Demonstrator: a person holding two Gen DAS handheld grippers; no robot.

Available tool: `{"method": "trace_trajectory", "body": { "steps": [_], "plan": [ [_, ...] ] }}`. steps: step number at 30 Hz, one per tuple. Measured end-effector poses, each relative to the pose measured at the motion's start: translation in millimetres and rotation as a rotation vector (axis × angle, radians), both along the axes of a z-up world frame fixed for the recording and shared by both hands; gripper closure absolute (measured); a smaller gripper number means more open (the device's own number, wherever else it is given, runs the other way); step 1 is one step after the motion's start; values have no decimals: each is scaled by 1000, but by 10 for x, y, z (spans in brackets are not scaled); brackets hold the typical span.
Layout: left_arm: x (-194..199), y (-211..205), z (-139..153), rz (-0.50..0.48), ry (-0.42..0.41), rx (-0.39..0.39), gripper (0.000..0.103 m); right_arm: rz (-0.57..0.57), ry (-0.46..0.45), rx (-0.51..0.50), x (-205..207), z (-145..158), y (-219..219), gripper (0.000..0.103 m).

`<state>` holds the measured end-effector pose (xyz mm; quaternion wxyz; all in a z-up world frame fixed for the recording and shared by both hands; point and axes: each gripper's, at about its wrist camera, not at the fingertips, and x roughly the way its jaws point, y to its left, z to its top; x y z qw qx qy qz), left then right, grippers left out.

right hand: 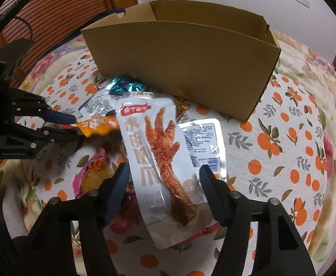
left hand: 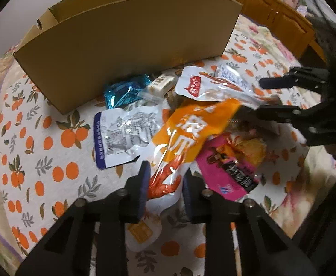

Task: Organize snacks
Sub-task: 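Close left tool on orange packet while right tool closes on white chicken-feet packet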

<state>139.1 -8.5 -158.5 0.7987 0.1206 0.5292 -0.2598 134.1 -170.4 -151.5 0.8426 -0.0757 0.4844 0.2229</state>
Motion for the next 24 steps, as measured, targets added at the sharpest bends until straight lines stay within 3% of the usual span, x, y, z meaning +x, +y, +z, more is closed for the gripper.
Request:
{"method": "trace_trajectory", "body": {
  "steps": [3,11,15,24],
  "plan": [
    [5,14,27,3,6,-14,84,18,3,-18,8,-19,31,52],
    [-1,34,30,11,10,-25,84,5,-16,-71,75,-55,68,51],
    [13,52,36,19,13,-33,84,-45,-12,-55,134,-69,-39,33],
    [27,34,32,19,17,-38,84,-82,77,-8,285,-247,-59,26]
  ]
}}
